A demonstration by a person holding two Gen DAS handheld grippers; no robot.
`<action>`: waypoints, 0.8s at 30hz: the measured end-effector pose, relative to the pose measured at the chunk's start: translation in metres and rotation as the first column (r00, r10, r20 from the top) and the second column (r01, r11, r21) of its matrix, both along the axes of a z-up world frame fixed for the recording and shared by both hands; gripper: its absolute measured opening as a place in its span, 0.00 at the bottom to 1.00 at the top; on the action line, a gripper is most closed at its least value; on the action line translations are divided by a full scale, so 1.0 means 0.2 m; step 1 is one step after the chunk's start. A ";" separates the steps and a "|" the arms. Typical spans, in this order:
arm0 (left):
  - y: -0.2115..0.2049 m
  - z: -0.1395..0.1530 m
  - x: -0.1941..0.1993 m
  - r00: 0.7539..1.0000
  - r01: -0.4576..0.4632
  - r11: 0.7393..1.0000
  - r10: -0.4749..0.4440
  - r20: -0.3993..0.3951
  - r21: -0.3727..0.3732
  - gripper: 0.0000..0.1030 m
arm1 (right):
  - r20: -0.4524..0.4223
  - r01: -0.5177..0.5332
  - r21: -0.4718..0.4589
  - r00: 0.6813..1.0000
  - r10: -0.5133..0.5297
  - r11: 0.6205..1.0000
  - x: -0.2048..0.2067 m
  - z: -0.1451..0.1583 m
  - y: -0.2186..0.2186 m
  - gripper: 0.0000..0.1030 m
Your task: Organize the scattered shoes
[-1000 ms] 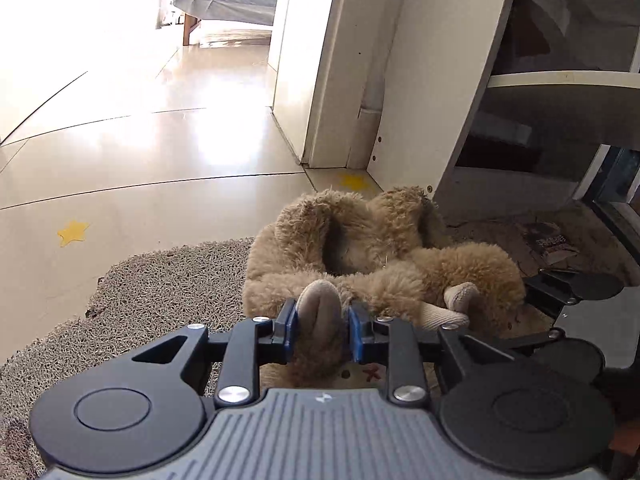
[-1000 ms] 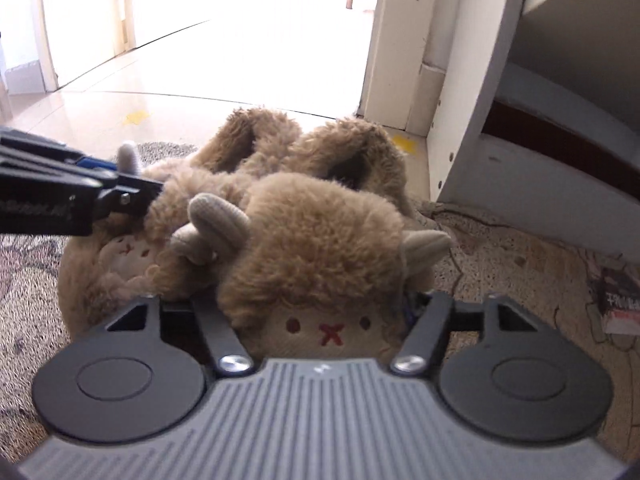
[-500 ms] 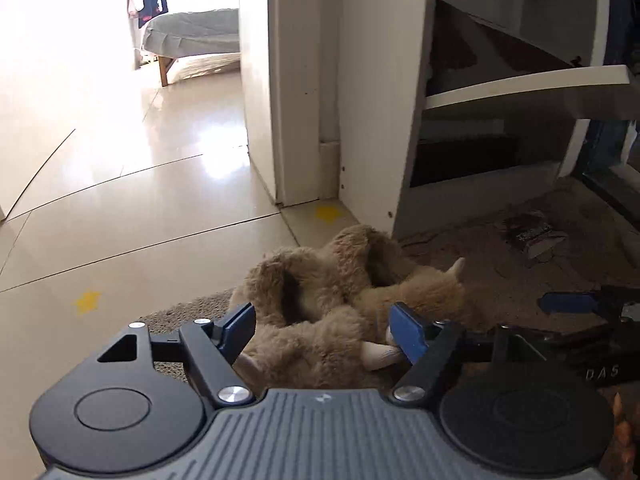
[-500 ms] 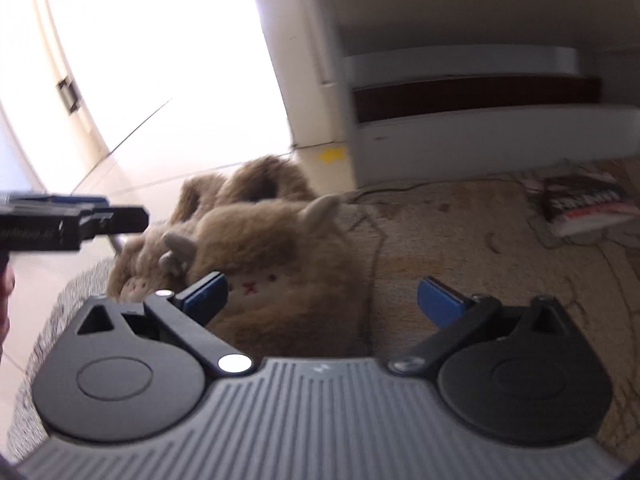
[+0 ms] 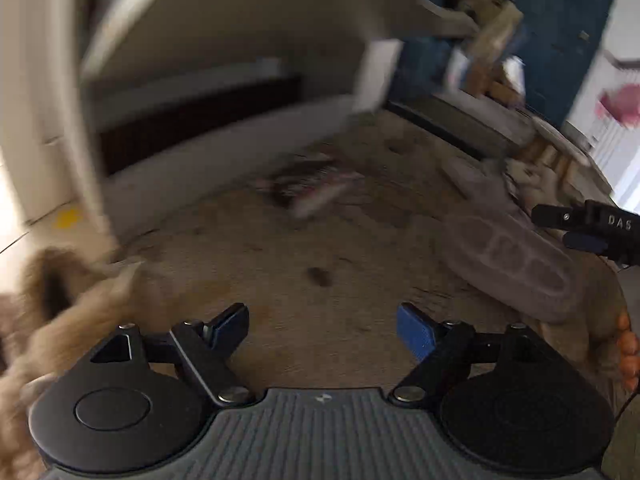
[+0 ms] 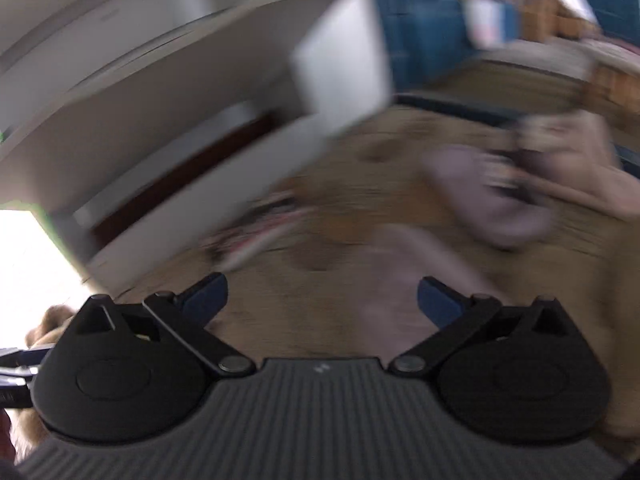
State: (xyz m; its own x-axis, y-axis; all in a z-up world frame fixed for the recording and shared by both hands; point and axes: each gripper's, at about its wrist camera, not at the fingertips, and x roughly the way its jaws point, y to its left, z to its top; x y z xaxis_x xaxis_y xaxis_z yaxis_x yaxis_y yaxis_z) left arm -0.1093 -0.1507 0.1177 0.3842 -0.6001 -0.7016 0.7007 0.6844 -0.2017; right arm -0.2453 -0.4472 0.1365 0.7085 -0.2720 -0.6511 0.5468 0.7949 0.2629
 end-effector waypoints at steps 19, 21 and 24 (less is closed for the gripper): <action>-0.55 -0.15 -0.04 0.992 0.116 0.991 -0.112 -0.065 0.072 0.81 | 0.026 0.101 0.137 0.994 -0.106 0.985 -0.22 -0.15 -0.12 0.30; -0.49 -0.12 -0.06 0.994 0.111 0.990 -0.108 -0.031 0.084 0.81 | 0.041 0.079 0.127 0.996 -0.084 0.989 -0.18 -0.09 -0.07 0.28; -0.37 -0.08 -0.05 0.996 0.092 0.992 -0.091 -0.011 0.082 0.81 | 0.073 -0.001 0.170 0.997 -0.011 0.985 -0.08 -0.02 0.02 0.27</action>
State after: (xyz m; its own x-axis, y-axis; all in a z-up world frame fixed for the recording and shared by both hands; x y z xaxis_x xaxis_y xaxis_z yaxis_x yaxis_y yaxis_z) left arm -0.1193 -0.2255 0.1023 0.3252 -0.5727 -0.7525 0.7600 0.6318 -0.1524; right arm -0.2615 -0.4434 0.1323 0.7551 -0.1653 -0.6344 0.5249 0.7323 0.4339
